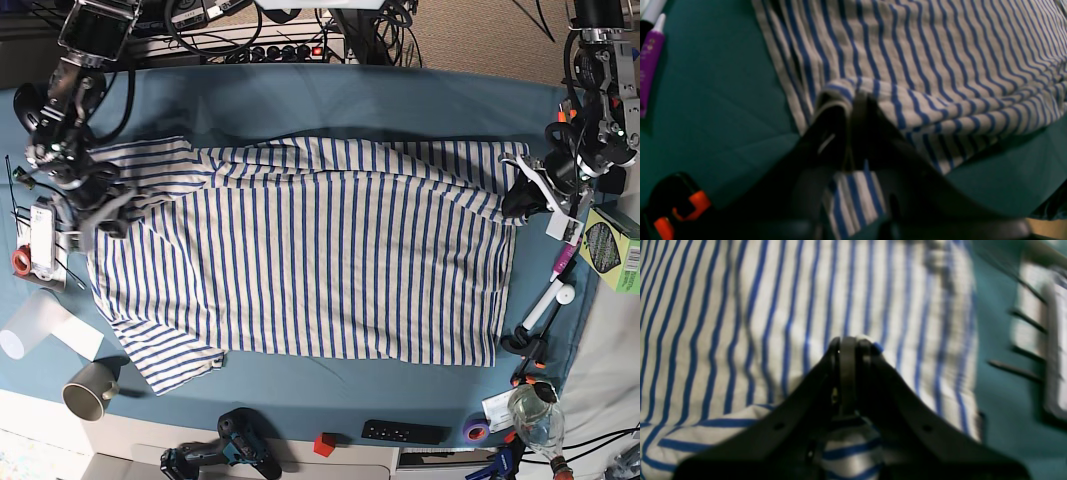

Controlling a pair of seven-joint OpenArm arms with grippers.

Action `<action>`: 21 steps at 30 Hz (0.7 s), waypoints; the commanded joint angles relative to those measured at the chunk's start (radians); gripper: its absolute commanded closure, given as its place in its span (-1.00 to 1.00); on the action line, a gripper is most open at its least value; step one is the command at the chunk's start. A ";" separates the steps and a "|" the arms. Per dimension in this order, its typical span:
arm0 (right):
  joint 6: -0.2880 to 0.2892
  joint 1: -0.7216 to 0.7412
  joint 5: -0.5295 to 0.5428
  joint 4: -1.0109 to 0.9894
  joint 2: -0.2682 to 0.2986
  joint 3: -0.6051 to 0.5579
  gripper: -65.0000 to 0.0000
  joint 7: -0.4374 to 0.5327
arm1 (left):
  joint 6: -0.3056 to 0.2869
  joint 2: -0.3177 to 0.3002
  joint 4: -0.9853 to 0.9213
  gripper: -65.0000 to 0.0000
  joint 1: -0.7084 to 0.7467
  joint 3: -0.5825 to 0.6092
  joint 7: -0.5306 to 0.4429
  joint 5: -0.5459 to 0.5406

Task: Fold the T-shirt properly
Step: 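Lay the held shoulder edge down across the shirt body with both grippers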

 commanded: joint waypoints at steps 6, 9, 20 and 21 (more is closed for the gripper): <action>-0.088 0.036 -0.121 0.018 0.019 -0.072 1.00 0.032 | -0.004 -0.053 0.015 1.00 -0.008 0.037 -0.017 -0.014; -0.147 0.036 -0.185 0.018 0.034 -0.072 1.00 0.045 | 0.023 -0.071 0.015 1.00 -0.010 0.037 -0.019 -0.014; -0.227 0.035 -0.213 0.018 0.132 -0.073 1.00 0.044 | 0.079 -0.150 0.015 1.00 -0.010 0.037 -0.017 -0.072; -0.227 0.035 -0.206 0.018 0.134 -0.073 1.00 0.042 | 0.079 -0.162 0.015 1.00 -0.010 0.037 -0.018 -0.076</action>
